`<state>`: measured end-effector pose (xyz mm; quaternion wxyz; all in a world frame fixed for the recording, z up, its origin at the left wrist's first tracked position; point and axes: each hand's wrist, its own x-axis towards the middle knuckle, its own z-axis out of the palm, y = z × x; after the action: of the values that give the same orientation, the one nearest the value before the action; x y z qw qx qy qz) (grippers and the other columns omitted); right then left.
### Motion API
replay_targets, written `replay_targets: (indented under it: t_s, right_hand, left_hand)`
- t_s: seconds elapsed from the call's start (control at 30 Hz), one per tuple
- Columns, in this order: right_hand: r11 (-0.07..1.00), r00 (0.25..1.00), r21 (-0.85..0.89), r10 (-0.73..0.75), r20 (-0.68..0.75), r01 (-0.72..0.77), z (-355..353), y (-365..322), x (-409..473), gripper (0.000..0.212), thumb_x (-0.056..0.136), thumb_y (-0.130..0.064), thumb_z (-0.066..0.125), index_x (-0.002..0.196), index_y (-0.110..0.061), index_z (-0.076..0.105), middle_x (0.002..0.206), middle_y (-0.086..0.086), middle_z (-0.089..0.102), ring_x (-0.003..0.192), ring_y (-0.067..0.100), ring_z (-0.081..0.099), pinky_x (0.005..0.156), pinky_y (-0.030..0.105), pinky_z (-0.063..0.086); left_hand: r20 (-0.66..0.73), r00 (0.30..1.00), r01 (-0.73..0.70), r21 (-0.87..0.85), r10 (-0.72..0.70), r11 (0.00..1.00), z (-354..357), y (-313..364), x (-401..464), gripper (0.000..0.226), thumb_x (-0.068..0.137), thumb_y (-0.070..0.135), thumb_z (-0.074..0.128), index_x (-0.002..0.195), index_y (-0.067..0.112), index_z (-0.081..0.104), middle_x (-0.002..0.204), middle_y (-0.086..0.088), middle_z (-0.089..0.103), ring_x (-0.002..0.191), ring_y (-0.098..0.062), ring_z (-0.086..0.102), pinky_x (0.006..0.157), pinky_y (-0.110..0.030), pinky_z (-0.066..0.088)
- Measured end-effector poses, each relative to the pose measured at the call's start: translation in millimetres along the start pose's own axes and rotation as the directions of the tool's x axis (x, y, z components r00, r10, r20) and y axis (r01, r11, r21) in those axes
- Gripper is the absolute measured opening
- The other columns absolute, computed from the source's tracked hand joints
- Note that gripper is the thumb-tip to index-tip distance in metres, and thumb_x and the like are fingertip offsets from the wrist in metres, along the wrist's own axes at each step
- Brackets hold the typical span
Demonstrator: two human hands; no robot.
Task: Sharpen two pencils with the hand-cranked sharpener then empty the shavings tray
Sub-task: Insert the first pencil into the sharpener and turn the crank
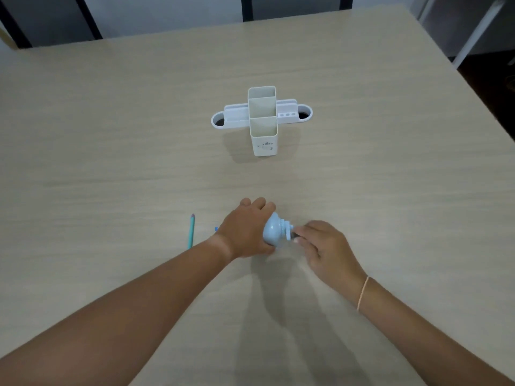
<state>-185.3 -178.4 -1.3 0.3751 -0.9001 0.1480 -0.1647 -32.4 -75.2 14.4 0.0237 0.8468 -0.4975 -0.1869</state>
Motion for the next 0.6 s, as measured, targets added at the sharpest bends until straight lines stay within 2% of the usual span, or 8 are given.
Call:
replay_targets:
  t_s: [0.07, 0.13, 0.2, 0.3, 0.37, 0.47, 0.5, 0.6]
  right_hand:
    - [0.999, 0.997, -0.032, 0.020, -0.079, -0.022, -3, 3, 35, 0.031, 0.082, -0.016, 0.043, 0.085, 0.001, 0.068, 0.071, 0.015, 0.066, 0.074, 0.015, 0.050, 0.069, 0.021, 0.038]
    - [0.987, 0.992, -0.093, 0.129, -0.005, -0.129, 5, 18, 62, 0.026, 0.082, -0.012, 0.047, 0.086, 0.003, 0.069, 0.076, 0.022, 0.067, 0.079, 0.027, 0.059, 0.072, 0.029, 0.042]
    - [0.965, 0.970, -0.189, 0.209, 0.124, -0.184, 20, 32, 55, 0.032, 0.078, -0.015, 0.043, 0.079, 0.003, 0.069, 0.076, 0.026, 0.065, 0.076, 0.036, 0.062, 0.068, 0.035, 0.044]
    - [0.985, 0.970, -0.105, 0.155, 0.189, -0.137, 21, 21, 1, 0.041, 0.078, -0.027, 0.036, 0.066, 0.000, 0.064, 0.062, 0.015, 0.059, 0.064, 0.025, 0.055, 0.056, 0.024, 0.035]
    - [0.997, 0.986, -0.014, 0.078, 0.148, -0.076, 6, 3, -16, 0.033, 0.082, -0.024, 0.041, 0.078, -0.004, 0.066, 0.064, 0.007, 0.057, 0.067, 0.013, 0.046, 0.062, 0.017, 0.032]
    - [0.999, 0.999, -0.015, 0.047, -0.022, -0.048, -4, 2, 28, 0.028, 0.082, -0.016, 0.044, 0.085, -0.001, 0.067, 0.070, 0.013, 0.063, 0.073, 0.015, 0.048, 0.066, 0.014, 0.031]
    - [0.993, 0.995, -0.063, 0.095, -0.019, -0.096, -1, 8, 50, 0.026, 0.083, -0.012, 0.046, 0.086, 0.001, 0.068, 0.074, 0.017, 0.065, 0.077, 0.019, 0.052, 0.068, 0.018, 0.034]
    - [0.965, 0.962, -0.193, 0.210, 0.172, -0.176, 20, 33, 58, 0.024, 0.082, -0.009, 0.047, 0.078, 0.004, 0.066, 0.079, 0.027, 0.063, 0.079, 0.035, 0.060, 0.067, 0.034, 0.042]
  left_hand:
    - [0.006, 1.000, 0.000, 0.004, 0.000, 1.000, -2, 1, 0, 0.061, 0.062, 0.042, 0.075, 0.108, 0.014, 0.046, 0.106, -0.003, 0.050, 0.087, -0.020, 0.033, 0.082, -0.042, 0.048]
    - [0.010, 1.000, -0.006, 0.010, 0.006, 1.000, -3, 2, 0, 0.062, 0.062, 0.042, 0.075, 0.108, 0.014, 0.046, 0.107, -0.004, 0.050, 0.089, -0.022, 0.037, 0.080, -0.039, 0.047]
    - [0.010, 1.000, -0.008, 0.022, 0.008, 1.000, -2, 3, -1, 0.063, 0.062, 0.043, 0.076, 0.109, 0.015, 0.046, 0.108, -0.003, 0.050, 0.093, -0.024, 0.040, 0.079, -0.038, 0.046]
    - [0.004, 1.000, 0.011, 0.003, -0.011, 1.000, -2, 2, -1, 0.064, 0.062, 0.042, 0.076, 0.111, 0.016, 0.045, 0.109, -0.002, 0.050, 0.093, -0.022, 0.039, 0.077, -0.039, 0.049]
    - [0.006, 1.000, 0.003, 0.009, -0.003, 1.000, -3, 3, -1, 0.064, 0.062, 0.041, 0.076, 0.111, 0.016, 0.045, 0.110, -0.003, 0.050, 0.096, -0.025, 0.042, 0.079, -0.042, 0.050]
    - [0.014, 1.000, -0.004, 0.014, 0.004, 1.000, -3, 2, -1, 0.061, 0.062, 0.042, 0.075, 0.109, 0.015, 0.046, 0.107, -0.003, 0.050, 0.090, -0.023, 0.038, 0.082, -0.043, 0.049]
    - [0.010, 1.000, -0.001, 0.015, 0.001, 1.000, -3, 2, 0, 0.061, 0.062, 0.043, 0.075, 0.107, 0.015, 0.046, 0.106, -0.003, 0.050, 0.088, -0.021, 0.036, 0.082, -0.043, 0.048]
    - [0.005, 1.000, 0.005, 0.007, -0.005, 1.000, -2, 2, 0, 0.061, 0.061, 0.043, 0.075, 0.107, 0.015, 0.046, 0.106, -0.003, 0.050, 0.089, -0.023, 0.039, 0.081, -0.043, 0.049]
